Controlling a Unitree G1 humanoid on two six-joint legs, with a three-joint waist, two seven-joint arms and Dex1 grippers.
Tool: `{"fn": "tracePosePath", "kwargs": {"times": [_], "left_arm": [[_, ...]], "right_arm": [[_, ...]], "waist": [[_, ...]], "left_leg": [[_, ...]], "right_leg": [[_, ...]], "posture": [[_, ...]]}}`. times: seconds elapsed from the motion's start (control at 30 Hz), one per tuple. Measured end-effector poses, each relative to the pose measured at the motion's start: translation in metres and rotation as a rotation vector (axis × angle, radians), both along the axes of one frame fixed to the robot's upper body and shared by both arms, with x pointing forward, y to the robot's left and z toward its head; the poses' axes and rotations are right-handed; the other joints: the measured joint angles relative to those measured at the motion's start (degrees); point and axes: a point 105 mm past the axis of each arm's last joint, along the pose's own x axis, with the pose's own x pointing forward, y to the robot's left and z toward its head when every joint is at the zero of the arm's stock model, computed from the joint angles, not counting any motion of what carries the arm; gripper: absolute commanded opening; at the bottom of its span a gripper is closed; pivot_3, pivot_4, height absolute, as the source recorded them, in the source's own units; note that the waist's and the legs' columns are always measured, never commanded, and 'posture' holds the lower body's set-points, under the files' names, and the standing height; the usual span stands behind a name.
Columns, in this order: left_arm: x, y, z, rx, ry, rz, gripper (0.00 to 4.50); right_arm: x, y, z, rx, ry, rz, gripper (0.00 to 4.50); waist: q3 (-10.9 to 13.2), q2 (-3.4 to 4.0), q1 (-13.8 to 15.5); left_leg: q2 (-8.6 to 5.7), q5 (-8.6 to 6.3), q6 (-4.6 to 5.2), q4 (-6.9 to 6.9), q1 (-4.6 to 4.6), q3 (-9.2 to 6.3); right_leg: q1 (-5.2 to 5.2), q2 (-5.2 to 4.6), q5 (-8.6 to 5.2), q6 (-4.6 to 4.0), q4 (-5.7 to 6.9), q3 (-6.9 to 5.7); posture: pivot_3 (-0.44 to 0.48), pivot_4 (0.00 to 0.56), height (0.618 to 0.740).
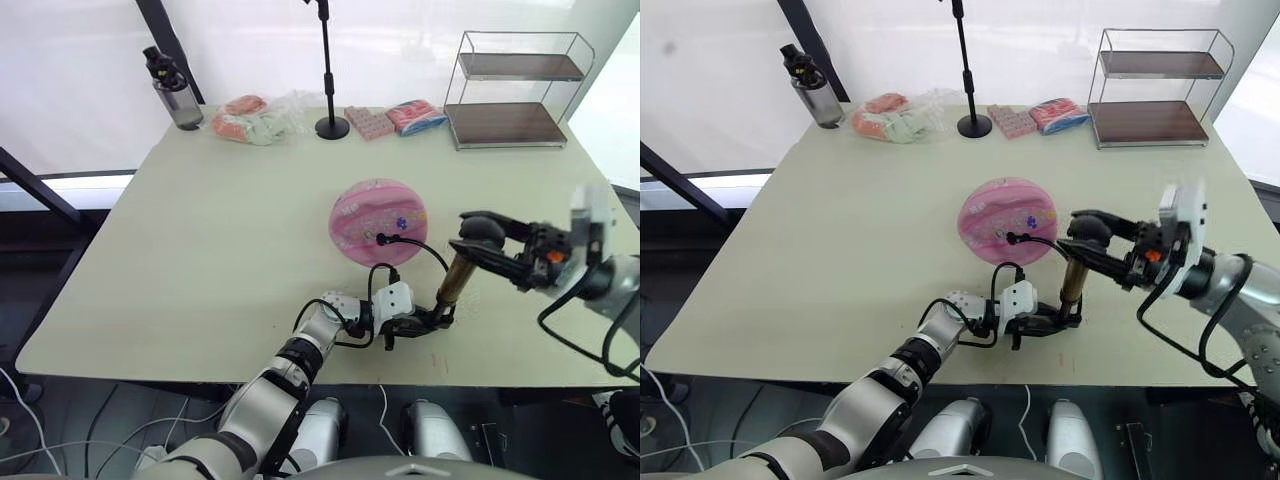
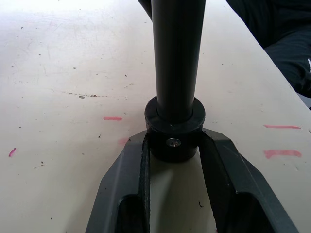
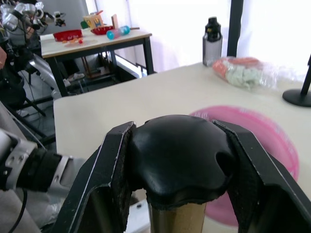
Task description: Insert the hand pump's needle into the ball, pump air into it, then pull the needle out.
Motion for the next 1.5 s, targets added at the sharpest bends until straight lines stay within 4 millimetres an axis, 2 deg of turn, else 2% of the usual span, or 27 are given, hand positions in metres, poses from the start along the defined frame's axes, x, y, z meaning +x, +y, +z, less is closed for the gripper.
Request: {"fn": "tracePosePath", "kwargs": {"times": [0.23, 0.5, 0.73, 0.87, 0.97, 1.17, 1.27, 1.33, 1.47, 1.5], "left_arm": [[0.000, -0.001, 0.001, -0.004, 0.001, -0.001, 1.09], [-0.001, -0.007, 0.004, -0.020, -0.002, -0.007, 1.09], [-0.001, -0.006, 0.002, -0.009, -0.004, -0.011, 1.09], [0.002, -0.003, 0.000, 0.005, -0.005, 0.007, 1.09], [0.001, -0.003, -0.002, 0.013, 0.001, 0.007, 1.09], [0.001, -0.002, -0.002, 0.015, -0.002, 0.006, 1.09], [0.001, -0.003, -0.003, 0.015, -0.001, 0.005, 1.09], [0.001, -0.003, -0.002, 0.014, -0.001, 0.004, 1.09], [0.001, -0.002, -0.003, 0.015, -0.001, 0.004, 1.09], [0.001, -0.002, -0.003, 0.014, -0.001, 0.005, 1.09]], "right_arm": [[-0.001, -0.006, 0.039, -0.006, -0.044, -0.006, 2.00], [0.003, -0.008, 0.046, -0.005, 0.011, -0.015, 2.00], [-0.002, -0.010, 0.039, -0.009, -0.032, -0.024, 2.00], [-0.008, -0.008, 0.026, -0.011, -0.082, -0.022, 2.00], [-0.007, -0.005, 0.009, 0.005, -0.096, -0.025, 2.00], [-0.002, 0.002, -0.035, -0.030, -0.022, -0.030, 2.00], [0.000, 0.003, -0.045, -0.037, -0.002, -0.033, 2.00], [0.002, 0.003, -0.060, -0.040, 0.022, -0.044, 2.00], [0.003, 0.003, -0.069, -0.052, 0.032, -0.048, 2.00], [0.003, 0.006, -0.083, -0.056, 0.053, -0.056, 2.00]], "waist": [[0.02, -0.01, 0.19], [0.24, -0.01, -0.05], [0.22, -0.01, -0.04], [0.12, 0.05, -0.30], [-0.24, -0.32, -0.26], [-0.28, -0.34, -0.27], [-0.30, -0.34, -0.25], [-0.30, -0.34, -0.25], [-0.31, -0.34, -0.27], [-0.32, -0.33, -0.29]], "left_leg": [[-0.02, 0.00, 0.00, 0.00, -0.05, -0.01], [-0.01, 0.00, 0.01, -0.01, -0.28, 0.01], [-0.01, -0.01, 0.02, -0.03, -0.17, 0.03], [0.06, -0.02, 0.04, -0.03, 0.08, 0.11], [0.17, -0.02, 0.03, -0.03, 0.15, 0.06], [0.15, -0.02, 0.02, -0.02, 0.17, 0.08], [0.14, -0.02, 0.02, -0.03, 0.16, 0.08], [0.12, -0.02, 0.02, -0.03, 0.16, 0.08], [0.13, -0.02, 0.02, -0.04, 0.17, 0.07], [0.13, -0.02, 0.02, -0.04, 0.17, 0.07]], "right_leg": [[-0.03, -0.04, 0.00, 0.00, -0.01, -0.02], [-0.31, -0.04, 0.01, -0.02, 0.01, 0.00], [-0.20, -0.04, 0.01, -0.01, 0.00, -0.01], [0.01, 0.02, -0.01, 0.03, 0.01, 0.02], [0.08, 0.15, -0.02, 0.02, 0.01, -0.05], [0.08, 0.13, -0.01, 0.01, 0.01, -0.01], [0.08, 0.13, -0.01, 0.00, 0.01, -0.01], [0.07, 0.13, -0.01, 0.00, 0.01, 0.00], [0.07, 0.13, -0.01, 0.00, 0.01, 0.00], [0.07, 0.14, -0.01, 0.00, 0.01, 0.00]], "posture": [[0.000, 0.150, 0.740], [0.000, 0.150, 0.740], [0.000, 0.150, 0.740], [0.000, 0.150, 0.740], [0.000, 0.150, 0.740], [0.000, 0.150, 0.740], [0.000, 0.150, 0.740], [0.000, 0.150, 0.740], [0.000, 0.150, 0.740], [0.000, 0.150, 0.740]]}}
